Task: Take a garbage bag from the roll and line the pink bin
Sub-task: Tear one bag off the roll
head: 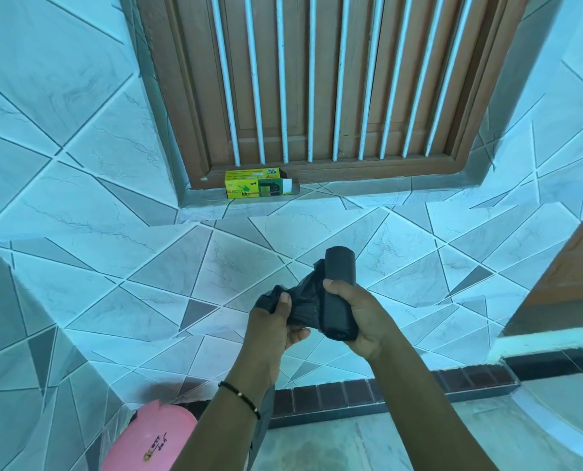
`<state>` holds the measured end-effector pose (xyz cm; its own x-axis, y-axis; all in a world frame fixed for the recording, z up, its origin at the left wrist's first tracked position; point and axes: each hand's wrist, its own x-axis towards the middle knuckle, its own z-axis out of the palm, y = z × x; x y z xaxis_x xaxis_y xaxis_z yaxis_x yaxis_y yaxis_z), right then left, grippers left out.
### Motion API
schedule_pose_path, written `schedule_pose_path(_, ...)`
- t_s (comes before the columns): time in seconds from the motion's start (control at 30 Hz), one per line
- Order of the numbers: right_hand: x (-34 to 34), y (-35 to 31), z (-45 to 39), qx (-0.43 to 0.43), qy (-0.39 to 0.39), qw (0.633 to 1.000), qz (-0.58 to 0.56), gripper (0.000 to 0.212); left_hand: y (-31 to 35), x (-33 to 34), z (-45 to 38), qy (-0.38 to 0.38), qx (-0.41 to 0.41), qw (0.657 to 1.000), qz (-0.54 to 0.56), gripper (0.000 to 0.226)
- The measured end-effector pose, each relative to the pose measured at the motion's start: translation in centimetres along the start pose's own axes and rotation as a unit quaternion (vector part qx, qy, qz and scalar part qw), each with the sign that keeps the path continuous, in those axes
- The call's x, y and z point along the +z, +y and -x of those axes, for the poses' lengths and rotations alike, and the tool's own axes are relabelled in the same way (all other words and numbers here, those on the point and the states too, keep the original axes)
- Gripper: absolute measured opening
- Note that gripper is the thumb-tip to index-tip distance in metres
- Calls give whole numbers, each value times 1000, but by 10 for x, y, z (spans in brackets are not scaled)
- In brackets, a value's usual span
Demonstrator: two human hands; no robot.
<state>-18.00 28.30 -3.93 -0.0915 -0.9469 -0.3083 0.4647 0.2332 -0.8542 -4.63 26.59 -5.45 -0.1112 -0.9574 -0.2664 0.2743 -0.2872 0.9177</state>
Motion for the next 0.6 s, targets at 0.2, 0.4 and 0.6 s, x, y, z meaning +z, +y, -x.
schedule_pose_path(0.2, -2, -2, -1, -25, 1, 1000, 2, 18, 6, -7, -3, 2, -3, 998, 59, 23)
schedule_pose_path(0.4, 1, -3, 1, -36, -11, 999, 32, 25, 9, -10, -2, -17, -21, 990, 139, 13)
schedule_pose_path(0.6, 3, -3, -2, -34, -14, 998, 53, 32, 9, -9, -8, 14, 12, 1000, 9, 20)
